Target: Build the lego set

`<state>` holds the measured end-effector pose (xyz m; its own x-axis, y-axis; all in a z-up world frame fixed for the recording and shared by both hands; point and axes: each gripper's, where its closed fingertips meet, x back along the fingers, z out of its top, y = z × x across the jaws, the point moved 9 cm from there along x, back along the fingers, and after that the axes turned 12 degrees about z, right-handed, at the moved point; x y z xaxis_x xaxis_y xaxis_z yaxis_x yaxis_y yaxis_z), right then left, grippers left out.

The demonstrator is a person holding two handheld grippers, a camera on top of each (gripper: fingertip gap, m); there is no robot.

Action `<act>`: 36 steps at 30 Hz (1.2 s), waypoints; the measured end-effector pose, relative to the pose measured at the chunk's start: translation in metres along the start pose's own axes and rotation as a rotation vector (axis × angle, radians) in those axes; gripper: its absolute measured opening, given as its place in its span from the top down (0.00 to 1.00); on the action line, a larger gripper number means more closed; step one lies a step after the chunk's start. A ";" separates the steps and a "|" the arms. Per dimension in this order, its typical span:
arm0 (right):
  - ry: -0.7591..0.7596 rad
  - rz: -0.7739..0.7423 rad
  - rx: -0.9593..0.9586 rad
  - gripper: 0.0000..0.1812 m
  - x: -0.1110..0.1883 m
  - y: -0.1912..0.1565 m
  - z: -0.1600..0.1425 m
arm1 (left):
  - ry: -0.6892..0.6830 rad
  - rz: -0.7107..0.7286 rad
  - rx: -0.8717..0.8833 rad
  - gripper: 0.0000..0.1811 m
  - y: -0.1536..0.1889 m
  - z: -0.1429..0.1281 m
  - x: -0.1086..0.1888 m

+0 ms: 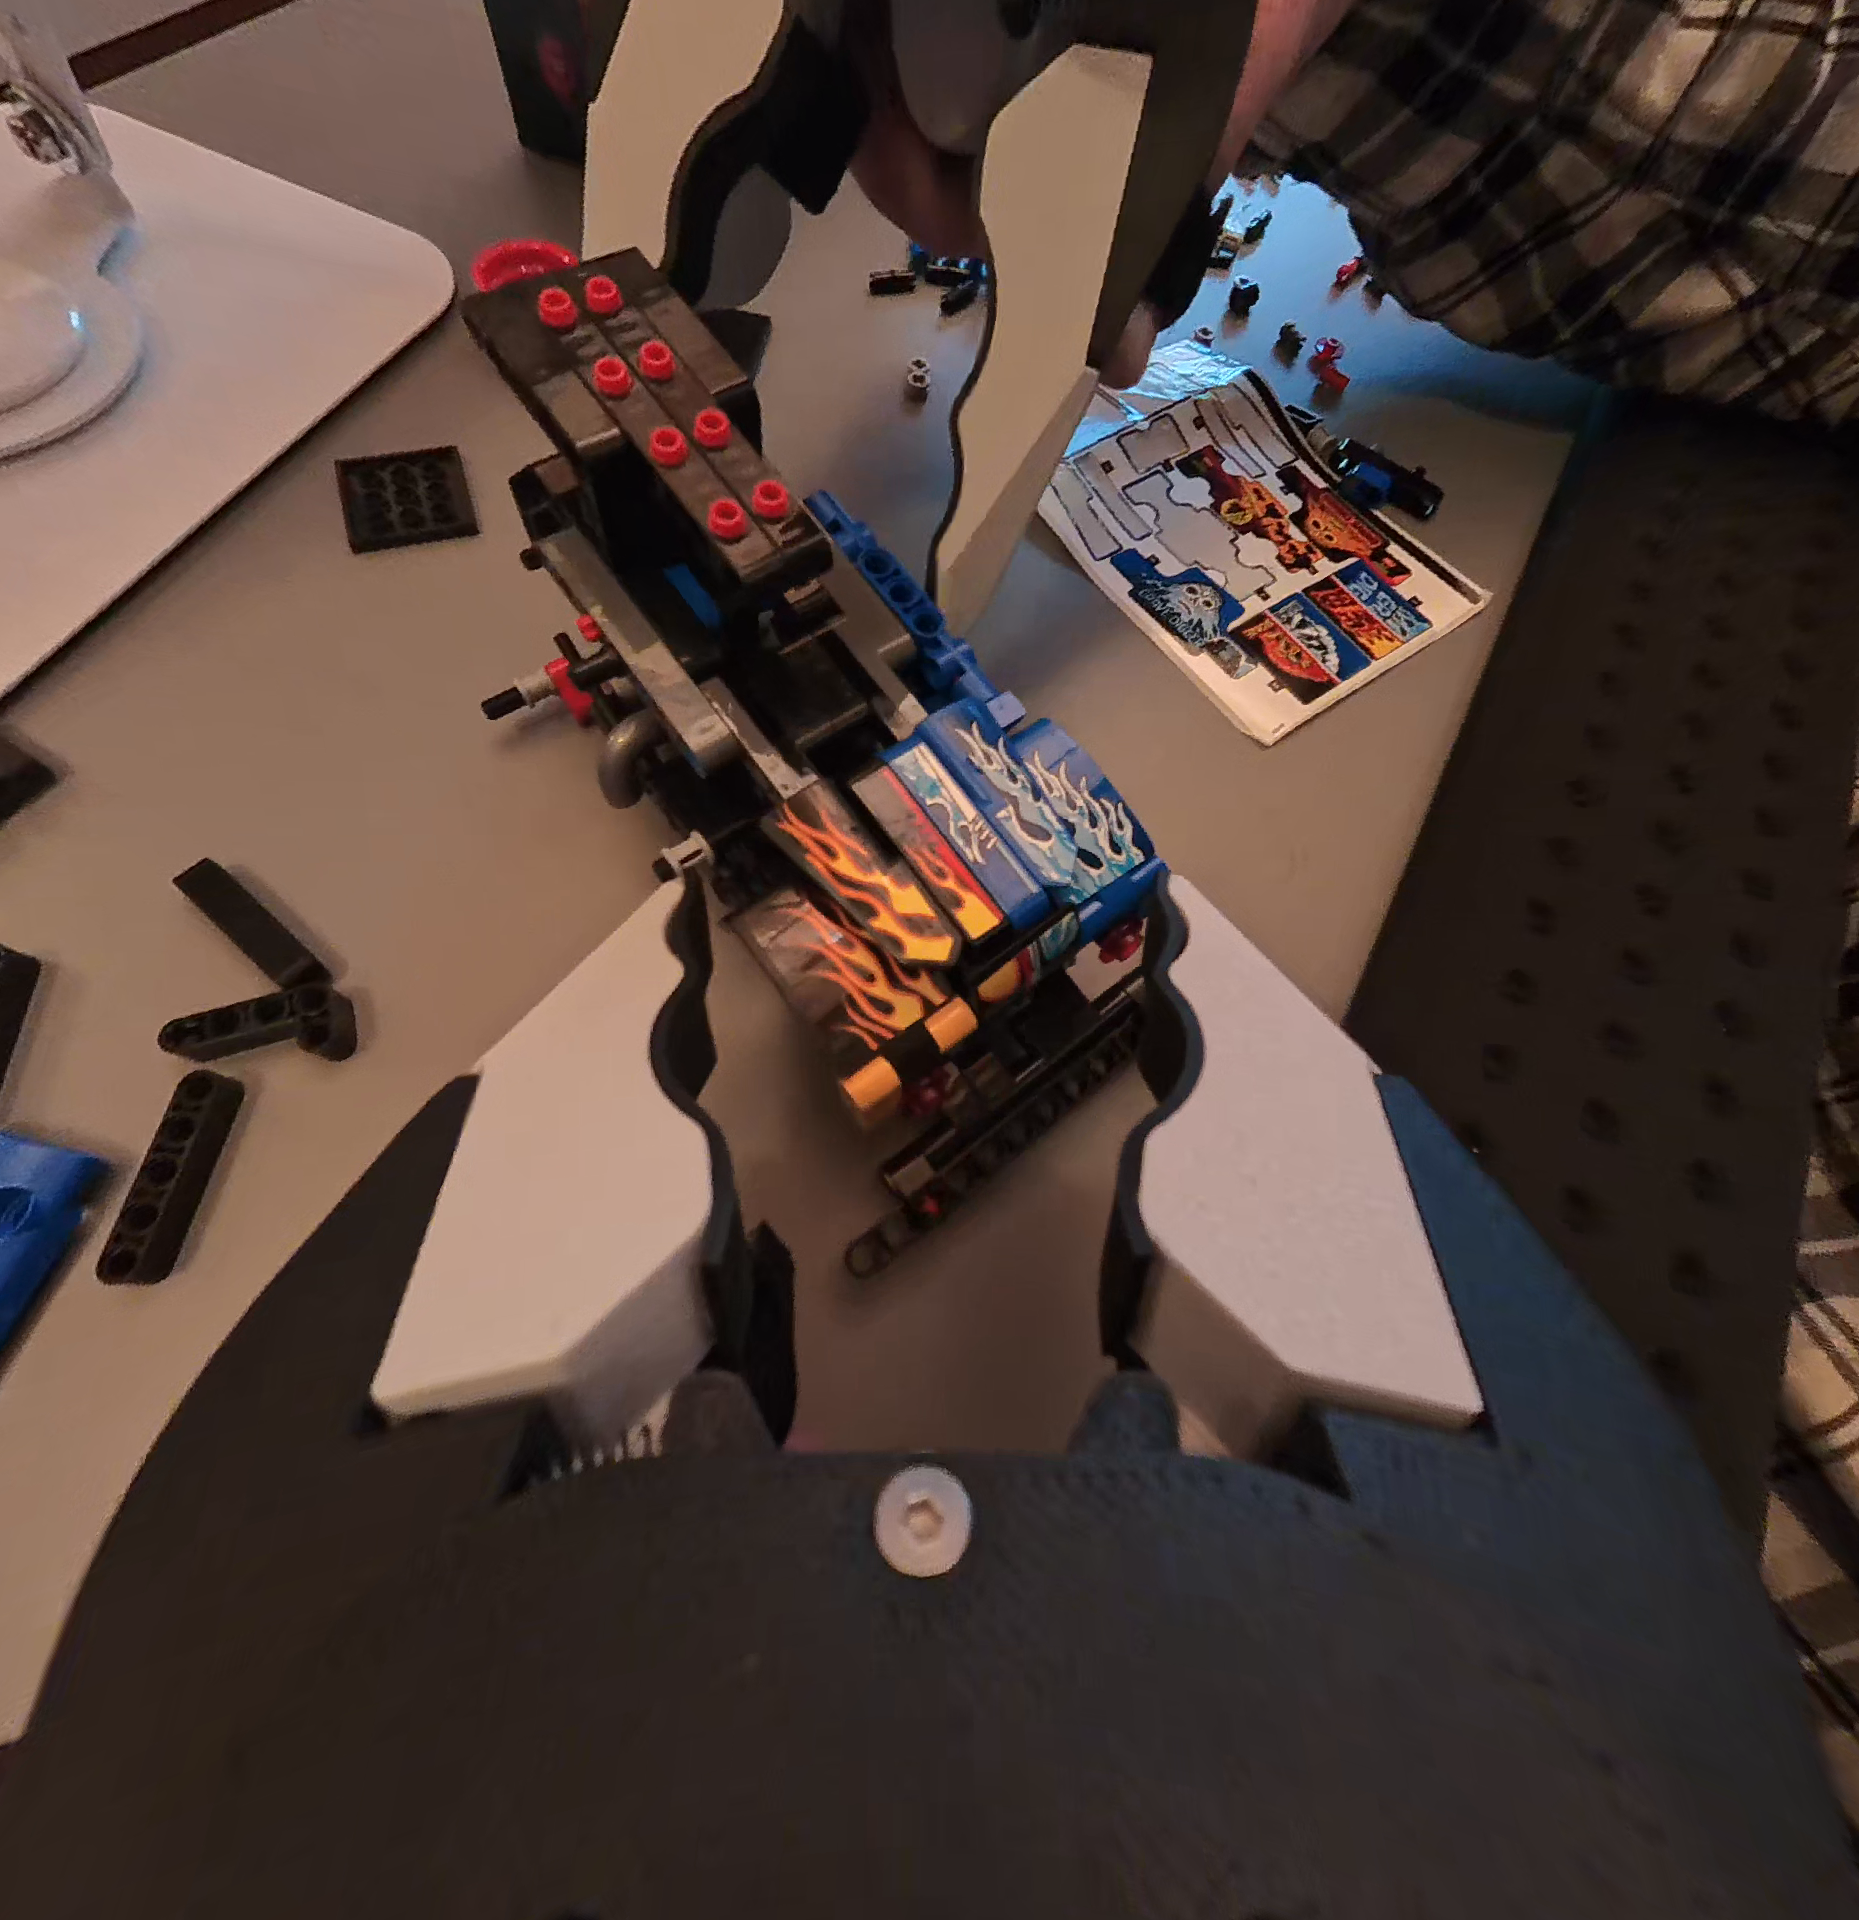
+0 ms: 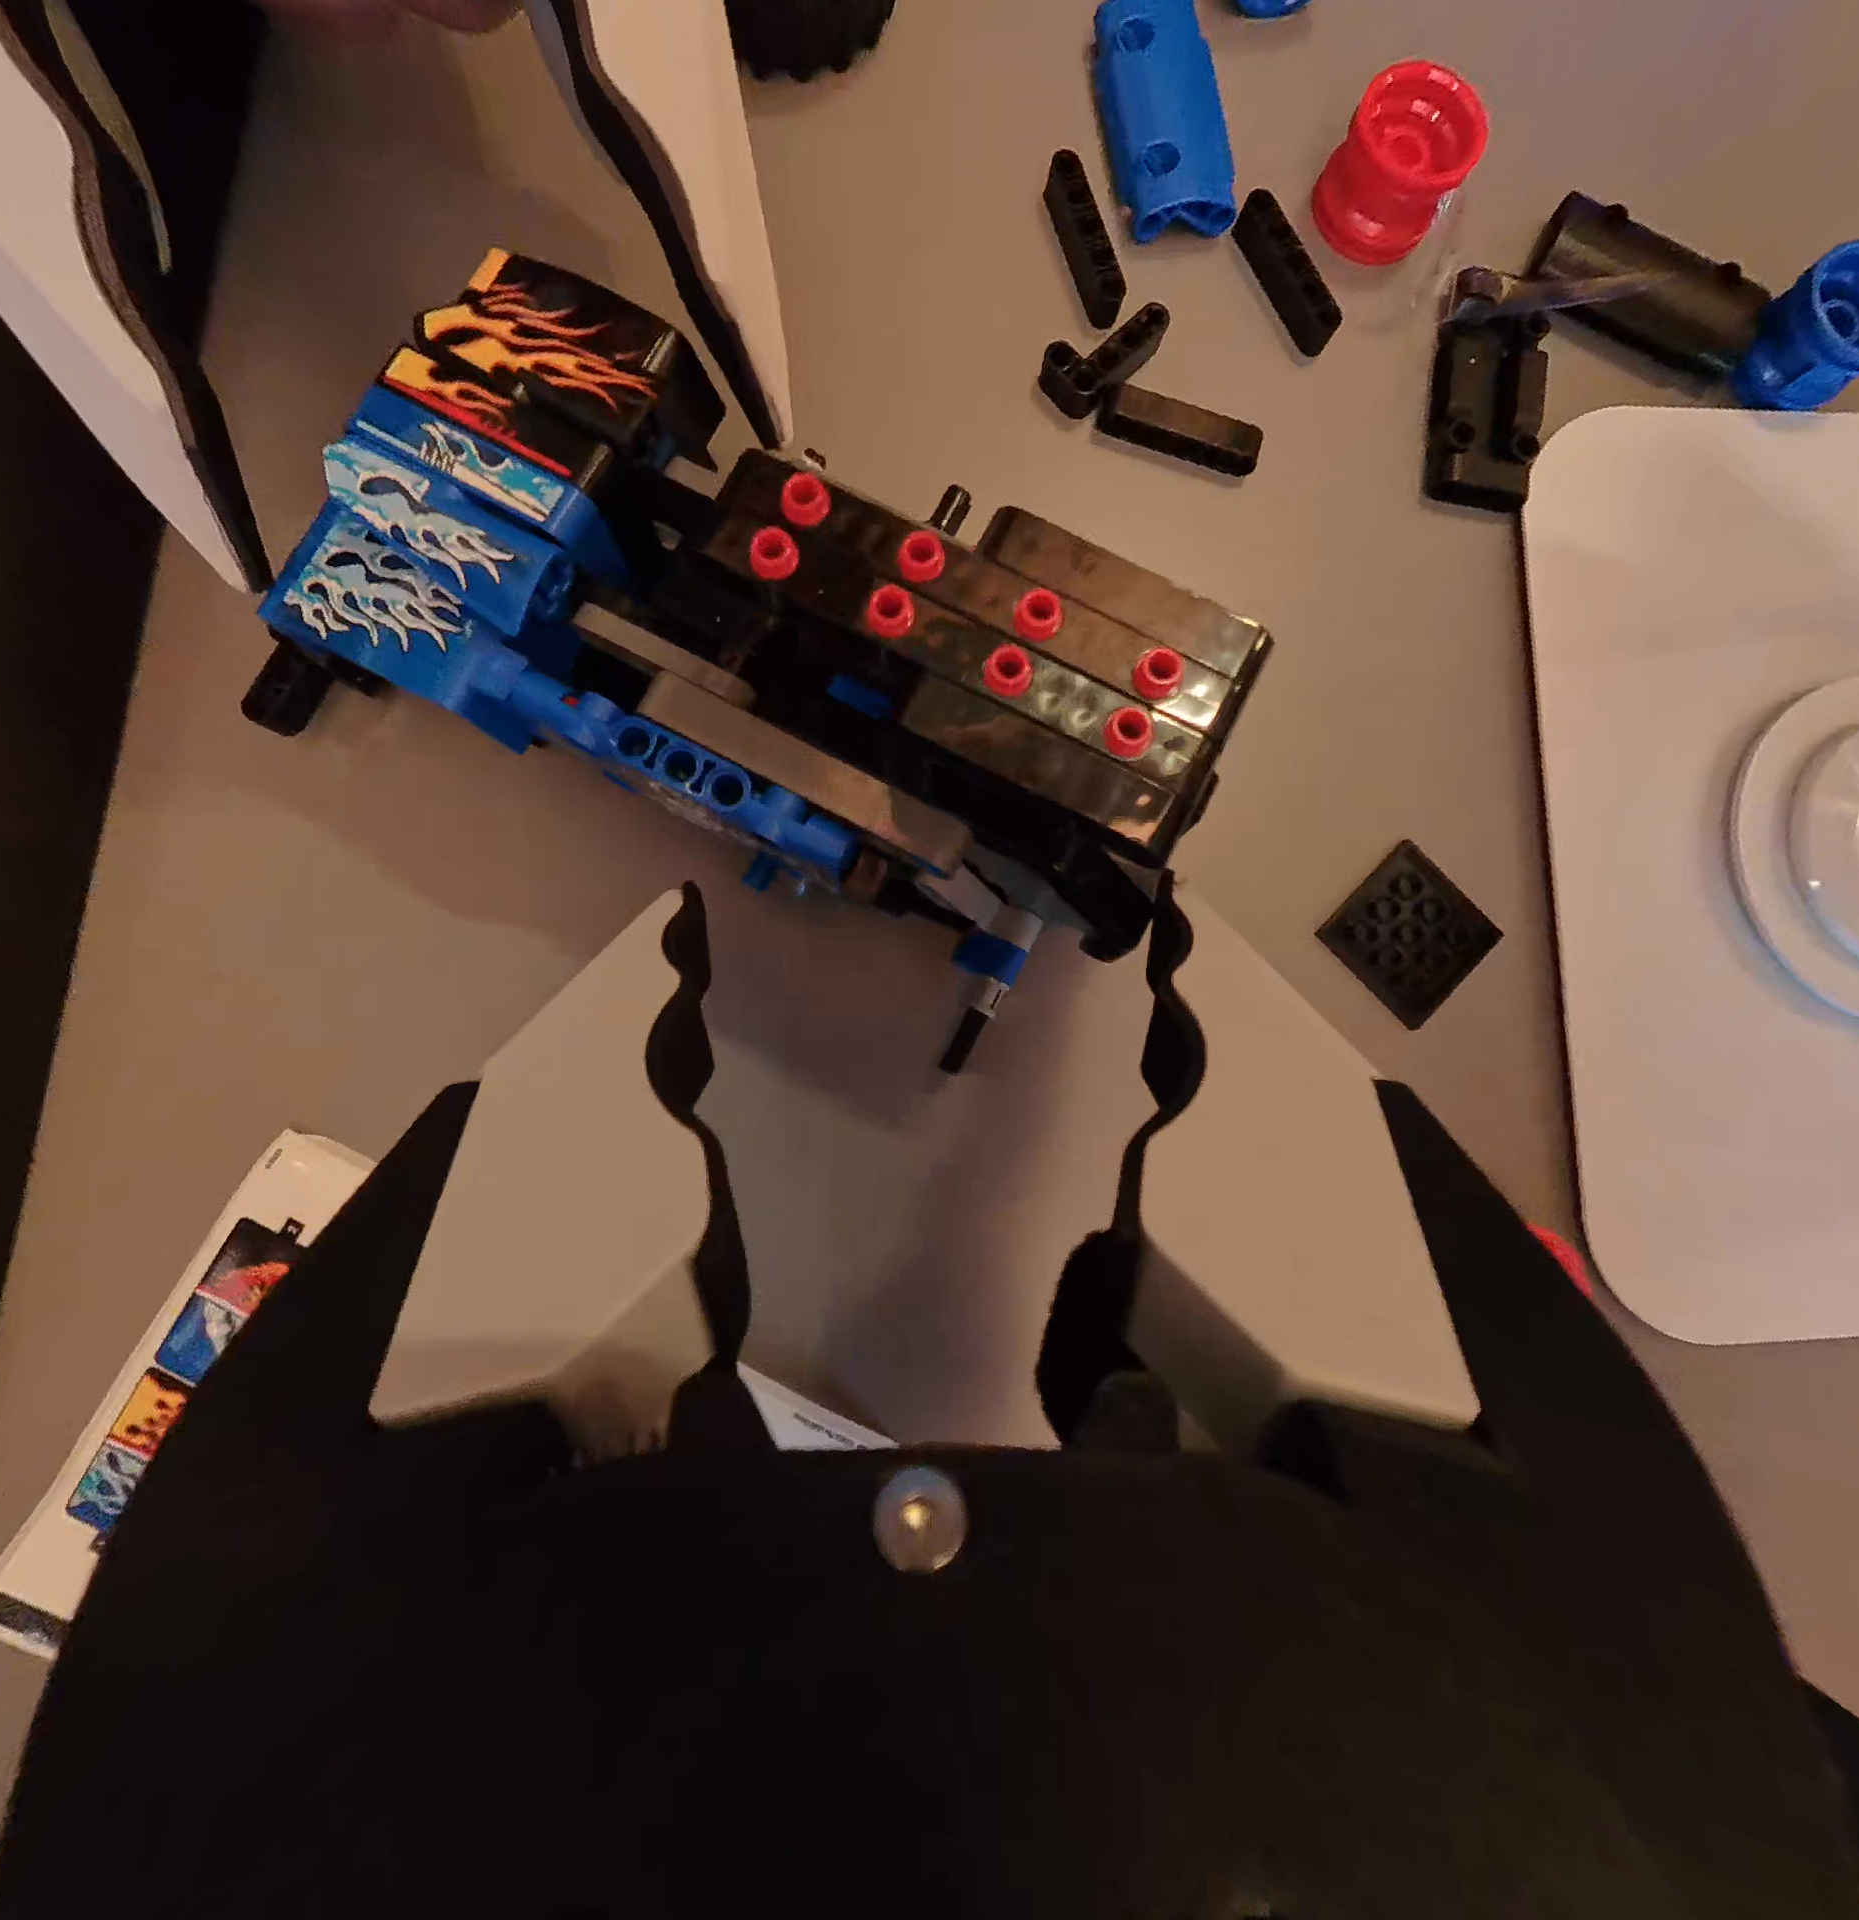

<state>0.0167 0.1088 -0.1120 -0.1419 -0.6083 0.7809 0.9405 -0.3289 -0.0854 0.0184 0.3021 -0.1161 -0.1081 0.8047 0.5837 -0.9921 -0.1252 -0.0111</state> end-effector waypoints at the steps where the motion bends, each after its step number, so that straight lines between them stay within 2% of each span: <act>1: 0.004 -0.004 -0.002 0.54 0.000 0.000 0.000 | 0.004 -0.007 0.004 0.55 0.001 0.000 -0.001; 9: 0.034 -0.027 -0.009 0.57 -0.002 0.005 0.000 | 0.009 0.022 0.012 0.55 0.011 -0.001 -0.003; 14: 0.051 -0.057 -0.010 0.60 -0.002 0.009 0.001 | 0.020 0.060 0.018 0.65 0.024 -0.003 -0.001; 16: 0.063 -0.071 -0.015 0.60 -0.004 0.010 0.003 | 0.017 0.095 -0.006 0.63 0.031 -0.001 -0.001; 19: 0.054 -0.103 -0.025 0.60 -0.007 0.012 0.003 | 0.012 0.056 -0.046 0.63 0.045 0.002 -0.003; 22: 0.035 -0.110 -0.034 0.61 -0.004 0.013 0.001 | 0.006 0.073 -0.052 0.61 0.045 0.001 0.001; 29: 0.033 -0.086 -0.057 0.62 0.017 0.013 -0.003 | 0.061 0.155 -0.088 0.61 0.014 0.006 0.026; 33: 0.042 -0.040 -0.059 0.65 0.030 0.008 -0.004 | 0.109 0.220 -0.154 0.59 -0.022 0.027 0.032; 36: 0.056 -0.024 -0.049 0.66 0.035 0.005 -0.003 | 0.118 0.163 -0.190 0.57 -0.038 0.044 0.024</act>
<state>0.0153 0.0841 -0.0868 -0.1828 -0.6386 0.7475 0.9205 -0.3783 -0.0981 0.0566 0.3011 -0.0661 -0.2632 0.8463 0.4632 -0.9539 -0.1565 -0.2562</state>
